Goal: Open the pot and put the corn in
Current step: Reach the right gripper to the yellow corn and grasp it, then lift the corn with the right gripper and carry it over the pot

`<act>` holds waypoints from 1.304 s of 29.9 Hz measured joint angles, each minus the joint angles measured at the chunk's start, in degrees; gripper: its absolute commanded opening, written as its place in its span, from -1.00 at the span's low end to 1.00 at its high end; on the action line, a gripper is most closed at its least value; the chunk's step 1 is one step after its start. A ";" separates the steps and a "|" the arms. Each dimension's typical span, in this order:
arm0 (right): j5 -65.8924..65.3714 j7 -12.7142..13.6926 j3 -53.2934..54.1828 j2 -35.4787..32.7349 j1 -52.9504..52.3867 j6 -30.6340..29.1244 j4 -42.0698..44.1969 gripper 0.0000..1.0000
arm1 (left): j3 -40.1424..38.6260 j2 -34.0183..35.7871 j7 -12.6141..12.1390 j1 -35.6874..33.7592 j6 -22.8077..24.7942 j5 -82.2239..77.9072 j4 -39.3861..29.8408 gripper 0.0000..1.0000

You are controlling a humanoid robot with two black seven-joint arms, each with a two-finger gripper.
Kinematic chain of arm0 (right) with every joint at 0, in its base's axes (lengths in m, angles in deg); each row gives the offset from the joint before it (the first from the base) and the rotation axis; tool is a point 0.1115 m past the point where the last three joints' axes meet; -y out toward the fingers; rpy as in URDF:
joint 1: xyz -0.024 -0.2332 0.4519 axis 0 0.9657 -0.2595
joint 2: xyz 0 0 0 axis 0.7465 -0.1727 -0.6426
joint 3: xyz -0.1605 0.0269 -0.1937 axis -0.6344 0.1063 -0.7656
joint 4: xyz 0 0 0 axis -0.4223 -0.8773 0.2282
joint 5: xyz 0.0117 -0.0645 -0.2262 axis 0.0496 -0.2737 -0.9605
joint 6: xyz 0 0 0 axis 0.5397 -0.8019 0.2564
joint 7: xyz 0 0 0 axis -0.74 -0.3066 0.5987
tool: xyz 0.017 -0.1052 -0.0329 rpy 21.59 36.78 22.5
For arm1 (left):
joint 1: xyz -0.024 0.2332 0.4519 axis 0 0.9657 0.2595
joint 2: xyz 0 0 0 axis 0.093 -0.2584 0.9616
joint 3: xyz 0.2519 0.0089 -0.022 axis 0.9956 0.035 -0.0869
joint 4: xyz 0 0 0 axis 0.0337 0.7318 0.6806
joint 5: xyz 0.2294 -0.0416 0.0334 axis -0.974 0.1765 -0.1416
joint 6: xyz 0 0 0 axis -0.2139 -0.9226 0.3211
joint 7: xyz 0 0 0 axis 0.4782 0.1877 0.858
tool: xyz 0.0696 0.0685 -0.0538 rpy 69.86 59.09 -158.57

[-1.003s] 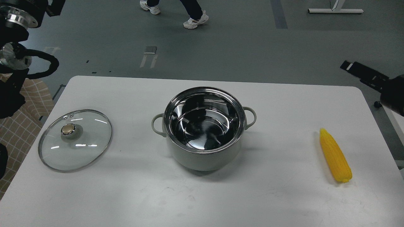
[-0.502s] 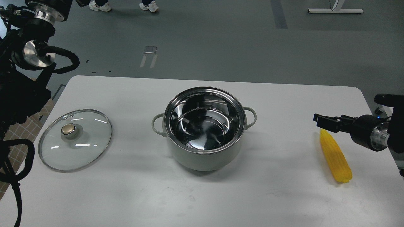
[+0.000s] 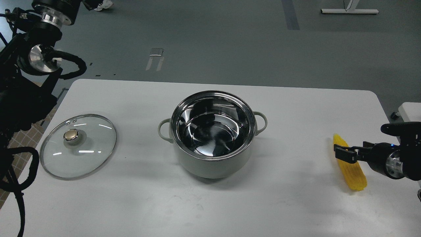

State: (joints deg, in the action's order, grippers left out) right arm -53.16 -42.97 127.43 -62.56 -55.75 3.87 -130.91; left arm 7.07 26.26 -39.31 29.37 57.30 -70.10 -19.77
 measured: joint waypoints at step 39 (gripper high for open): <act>1.23 0.37 11.63 4.97 -1.26 -0.01 -2.97 -1.00 | 0.61 -0.23 0.27 -0.03 -0.77 -0.35 -0.02 0.94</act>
State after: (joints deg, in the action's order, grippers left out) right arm -51.92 -42.61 139.06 -57.59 -57.01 3.86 -133.88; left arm 7.68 26.03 -39.03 29.34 56.53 -70.45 -19.79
